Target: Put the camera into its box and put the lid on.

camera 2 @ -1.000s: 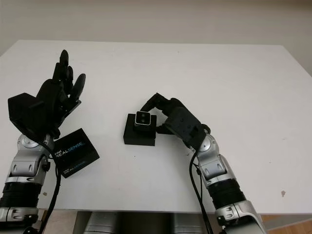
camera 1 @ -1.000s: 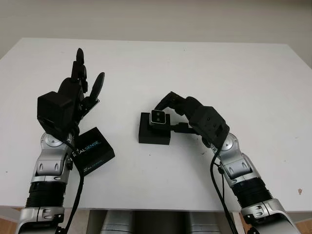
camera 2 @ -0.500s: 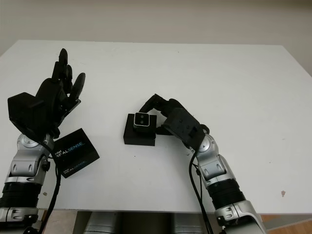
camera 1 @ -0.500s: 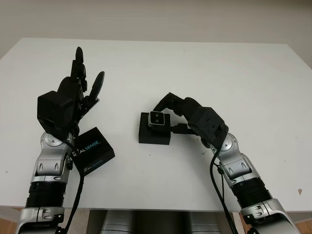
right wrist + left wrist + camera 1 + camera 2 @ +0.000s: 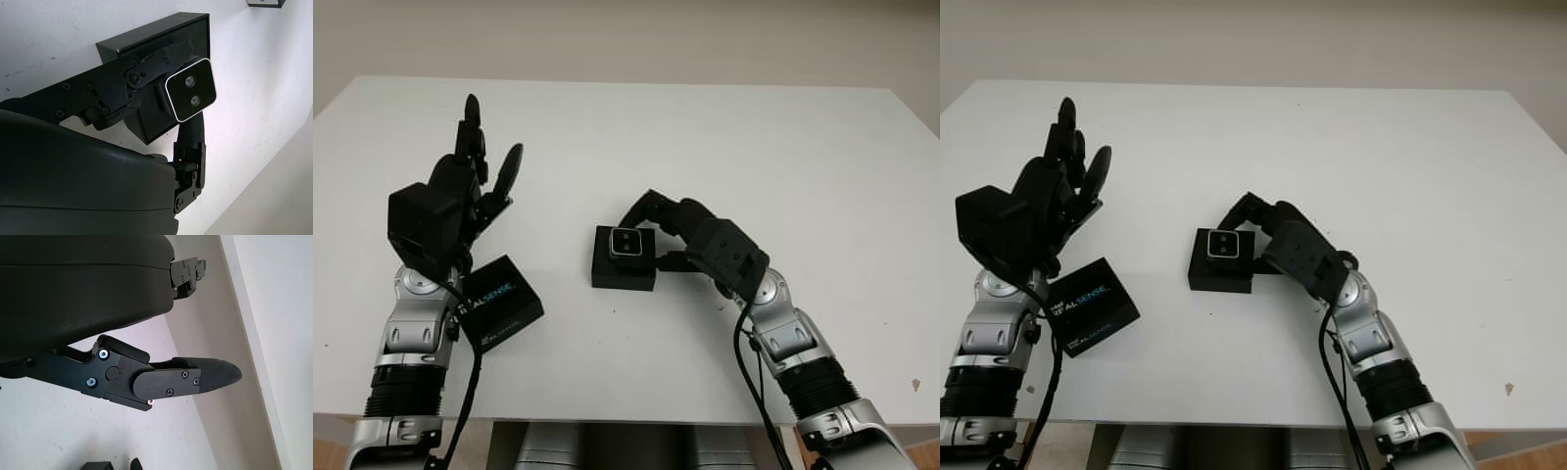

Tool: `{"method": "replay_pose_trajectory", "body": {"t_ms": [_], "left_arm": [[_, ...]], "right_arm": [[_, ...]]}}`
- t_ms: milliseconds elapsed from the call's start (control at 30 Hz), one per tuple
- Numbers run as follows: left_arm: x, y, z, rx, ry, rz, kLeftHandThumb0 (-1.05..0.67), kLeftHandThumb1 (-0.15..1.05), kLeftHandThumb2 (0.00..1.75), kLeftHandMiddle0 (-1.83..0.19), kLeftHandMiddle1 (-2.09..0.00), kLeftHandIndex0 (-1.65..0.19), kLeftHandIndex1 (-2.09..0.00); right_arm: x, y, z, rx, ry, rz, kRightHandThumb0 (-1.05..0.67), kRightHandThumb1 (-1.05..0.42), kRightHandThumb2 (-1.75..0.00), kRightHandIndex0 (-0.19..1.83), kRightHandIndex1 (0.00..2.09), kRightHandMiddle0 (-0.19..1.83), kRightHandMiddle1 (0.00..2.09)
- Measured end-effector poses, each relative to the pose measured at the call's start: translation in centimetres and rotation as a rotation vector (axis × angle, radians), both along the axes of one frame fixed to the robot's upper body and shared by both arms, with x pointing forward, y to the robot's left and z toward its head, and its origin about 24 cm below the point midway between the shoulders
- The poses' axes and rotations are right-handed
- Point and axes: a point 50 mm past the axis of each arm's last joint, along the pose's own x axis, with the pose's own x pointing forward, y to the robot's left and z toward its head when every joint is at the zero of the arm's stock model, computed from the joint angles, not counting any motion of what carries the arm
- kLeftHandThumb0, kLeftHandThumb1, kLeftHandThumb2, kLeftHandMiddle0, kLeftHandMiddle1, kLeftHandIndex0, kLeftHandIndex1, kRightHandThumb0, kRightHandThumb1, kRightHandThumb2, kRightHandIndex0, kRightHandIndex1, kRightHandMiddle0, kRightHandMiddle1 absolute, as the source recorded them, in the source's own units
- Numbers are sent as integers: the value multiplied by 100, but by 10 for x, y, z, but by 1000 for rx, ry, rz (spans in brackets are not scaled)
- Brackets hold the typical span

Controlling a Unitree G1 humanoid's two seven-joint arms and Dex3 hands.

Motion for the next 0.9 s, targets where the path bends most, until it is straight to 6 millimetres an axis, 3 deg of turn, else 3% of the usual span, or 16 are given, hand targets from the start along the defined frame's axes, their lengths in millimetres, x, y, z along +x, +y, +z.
{"method": "replay_pose_trajectory", "body": {"t_ms": [900], "left_arm": [[-1,0,-2,-1,8,3,-74,105,48,19,0,19,0]], "right_arm": [[0,-1,1,-30,-26,-31,-39,-94,-6,30,6,32,163]]}}
